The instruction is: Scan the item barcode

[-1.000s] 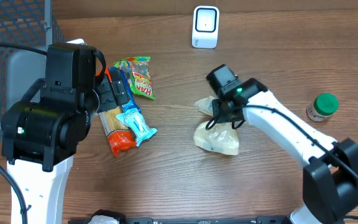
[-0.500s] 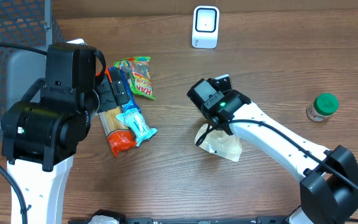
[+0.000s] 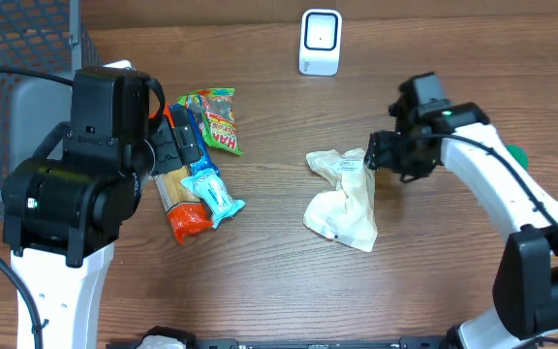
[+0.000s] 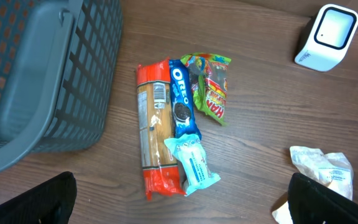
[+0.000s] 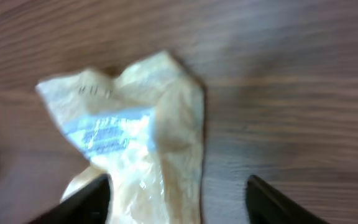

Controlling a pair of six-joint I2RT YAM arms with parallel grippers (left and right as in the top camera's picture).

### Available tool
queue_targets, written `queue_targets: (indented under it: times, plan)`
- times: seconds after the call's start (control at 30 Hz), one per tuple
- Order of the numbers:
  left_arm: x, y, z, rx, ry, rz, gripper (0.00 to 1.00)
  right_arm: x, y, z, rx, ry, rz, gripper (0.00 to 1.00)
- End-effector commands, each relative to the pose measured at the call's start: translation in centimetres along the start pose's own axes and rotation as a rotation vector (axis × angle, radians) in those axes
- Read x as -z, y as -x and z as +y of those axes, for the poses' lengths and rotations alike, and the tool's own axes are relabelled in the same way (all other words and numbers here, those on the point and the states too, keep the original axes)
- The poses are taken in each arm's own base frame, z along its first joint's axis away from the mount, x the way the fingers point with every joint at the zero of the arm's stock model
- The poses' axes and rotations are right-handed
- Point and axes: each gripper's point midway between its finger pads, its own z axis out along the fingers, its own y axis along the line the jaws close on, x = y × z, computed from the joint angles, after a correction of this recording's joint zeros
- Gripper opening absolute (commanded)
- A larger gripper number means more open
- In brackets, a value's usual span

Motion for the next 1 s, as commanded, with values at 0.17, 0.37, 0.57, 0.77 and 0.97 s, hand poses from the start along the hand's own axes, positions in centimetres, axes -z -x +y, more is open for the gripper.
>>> queue_targets:
  times: [0.17,0.37,0.57,0.77,0.97]
  plan:
    - [-0.1,0.1,0.2,0.009,0.016,-0.004,1.0,-1.7,-4.1,2.2,0.09,0.195,0.11,0.88]
    - [-0.1,0.1,0.2,0.009,0.016,-0.004,1.0,-3.2,-4.7,1.6,0.079,0.199,0.101,0.89]
    - [-0.1,0.1,0.2,0.009,0.016,-0.004,1.0,-5.0,-5.5,1.7,0.053,0.212,0.083,0.87]
    - [-0.1,0.1,0.2,0.009,0.016,-0.004,1.0,-6.2,-5.7,1.6,0.021,0.178,0.054,0.78]
    - [-0.1,0.1,0.2,0.009,0.016,-0.004,1.0,-6.7,-5.6,1.7,0.012,0.169,0.036,0.5]
